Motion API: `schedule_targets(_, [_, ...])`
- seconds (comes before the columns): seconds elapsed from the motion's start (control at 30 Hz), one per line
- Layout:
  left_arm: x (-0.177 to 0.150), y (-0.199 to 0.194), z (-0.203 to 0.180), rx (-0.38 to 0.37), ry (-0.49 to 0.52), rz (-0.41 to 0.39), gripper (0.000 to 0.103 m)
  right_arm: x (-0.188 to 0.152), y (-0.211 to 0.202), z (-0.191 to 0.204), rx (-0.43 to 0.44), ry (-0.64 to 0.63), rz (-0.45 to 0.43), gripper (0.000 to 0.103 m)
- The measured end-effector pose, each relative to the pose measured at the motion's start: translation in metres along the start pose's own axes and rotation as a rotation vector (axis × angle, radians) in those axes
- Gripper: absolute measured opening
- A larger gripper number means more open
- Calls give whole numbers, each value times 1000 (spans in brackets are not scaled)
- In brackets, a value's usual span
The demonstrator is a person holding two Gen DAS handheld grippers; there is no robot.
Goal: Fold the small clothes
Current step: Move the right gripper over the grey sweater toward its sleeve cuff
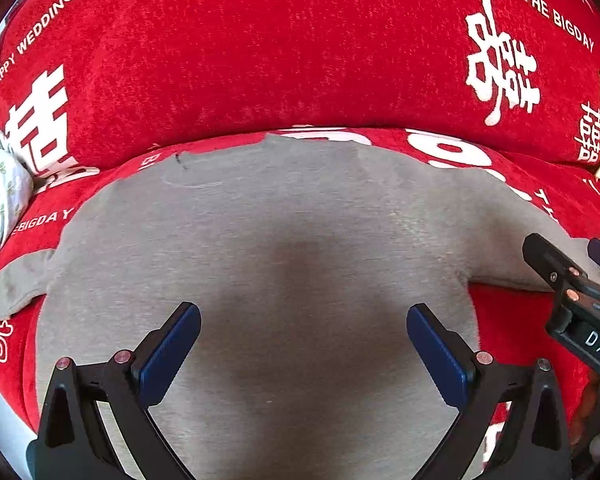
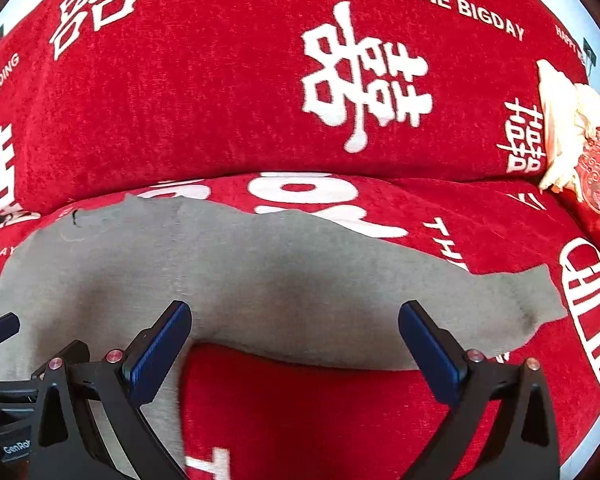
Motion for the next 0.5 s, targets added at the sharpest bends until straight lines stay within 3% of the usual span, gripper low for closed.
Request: schedule_targets(0.5, [12,10,-68,-52,59,17,103,-6,8,-74,-89,124,22,103])
Point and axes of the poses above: each gripper's, at about its wrist camera, not at the fingertips, and y roughly the way its jaws point, z to its left, x to its top, the point moved 6 cm from there along y, roughly the way its jaws point, and after that the axes turned 1 degree about z, right-handed, at the moved point
